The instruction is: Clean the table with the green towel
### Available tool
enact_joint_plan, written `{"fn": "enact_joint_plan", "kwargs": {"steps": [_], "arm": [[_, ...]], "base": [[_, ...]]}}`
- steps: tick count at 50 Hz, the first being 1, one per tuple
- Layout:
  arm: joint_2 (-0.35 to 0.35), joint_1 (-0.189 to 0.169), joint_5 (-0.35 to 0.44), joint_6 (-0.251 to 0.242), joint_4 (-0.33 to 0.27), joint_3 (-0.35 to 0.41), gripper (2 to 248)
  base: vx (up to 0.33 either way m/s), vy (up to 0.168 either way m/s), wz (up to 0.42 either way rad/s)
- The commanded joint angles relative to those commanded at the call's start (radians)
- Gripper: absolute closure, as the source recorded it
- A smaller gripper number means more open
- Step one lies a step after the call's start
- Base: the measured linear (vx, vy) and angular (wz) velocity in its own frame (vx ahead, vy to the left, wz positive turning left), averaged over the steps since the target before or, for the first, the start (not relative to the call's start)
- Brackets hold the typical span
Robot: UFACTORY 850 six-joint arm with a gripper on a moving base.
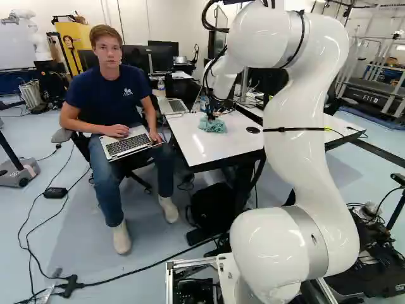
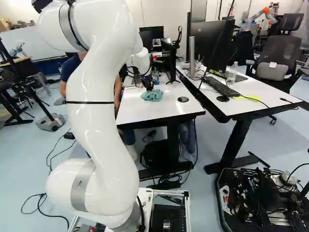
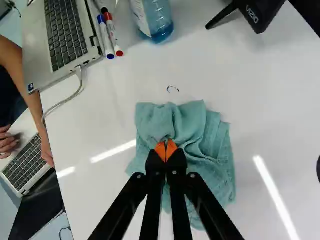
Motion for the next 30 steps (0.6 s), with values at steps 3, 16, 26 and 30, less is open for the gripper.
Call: {"fn": "enact_joint_plan", "kwargs": {"steps": [3,16,26,30], "arm": [[0.001,-0.008,0.0,0.0,0.0,0.002,228],[-0.014,-0.043,0.0,0.0,0.0,-0.018,228],[-0.052,-0.049,0.0,0.0,0.0,-0.071,228],[-0.068,-0.048,0.0,0.0,0.0,-0.093,228]], "base": [[0.0,0.0,0.0],[0.0,0.0,0.0],[0.0,0.0,0.0],[0.0,0.0,0.0]]}}
